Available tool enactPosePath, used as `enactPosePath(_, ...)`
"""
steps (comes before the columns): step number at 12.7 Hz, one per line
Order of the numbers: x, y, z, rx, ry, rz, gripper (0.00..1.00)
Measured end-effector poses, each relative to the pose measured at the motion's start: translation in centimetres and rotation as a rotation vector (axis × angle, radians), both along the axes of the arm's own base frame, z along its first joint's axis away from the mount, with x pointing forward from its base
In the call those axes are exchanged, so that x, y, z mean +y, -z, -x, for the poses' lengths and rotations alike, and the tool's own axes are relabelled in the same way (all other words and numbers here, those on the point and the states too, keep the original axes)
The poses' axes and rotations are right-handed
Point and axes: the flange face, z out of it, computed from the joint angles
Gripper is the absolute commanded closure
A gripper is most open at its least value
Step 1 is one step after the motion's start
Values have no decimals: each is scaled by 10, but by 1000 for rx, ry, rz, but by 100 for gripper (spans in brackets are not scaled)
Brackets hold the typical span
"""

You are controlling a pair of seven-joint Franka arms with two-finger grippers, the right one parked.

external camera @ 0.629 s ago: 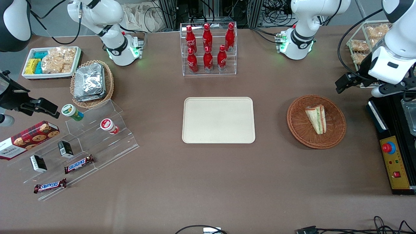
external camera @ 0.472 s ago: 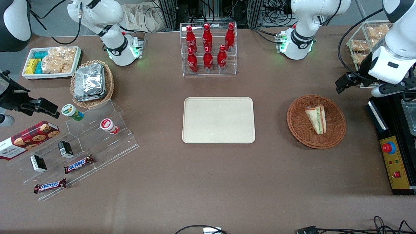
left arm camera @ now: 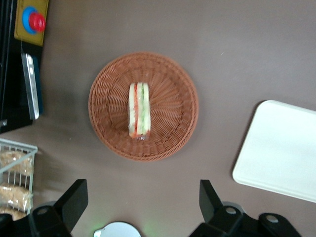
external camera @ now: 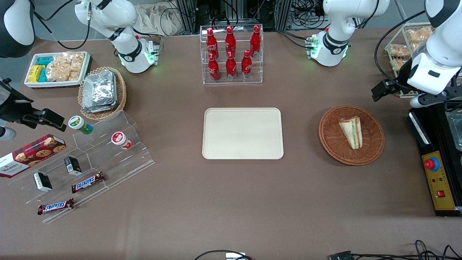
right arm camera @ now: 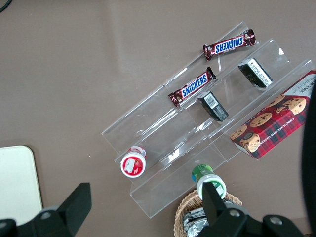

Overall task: Place sandwich from basket to tray
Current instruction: 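Lower the open left gripper over the wrapped sandwich in the wicker basket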

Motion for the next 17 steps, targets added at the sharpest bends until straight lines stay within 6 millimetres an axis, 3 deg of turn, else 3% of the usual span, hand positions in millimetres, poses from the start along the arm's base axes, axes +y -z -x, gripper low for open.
enactPosePath(5, 34, 141, 25, -8, -48, 20, 0)
enactPosePath(10, 33, 258, 50, -34, -41, 18, 0)
enactPosePath(13, 33, 299, 56, -6, 1, -4, 0)
enactPosePath(17, 33, 311, 55, -3, 35, -22, 0)
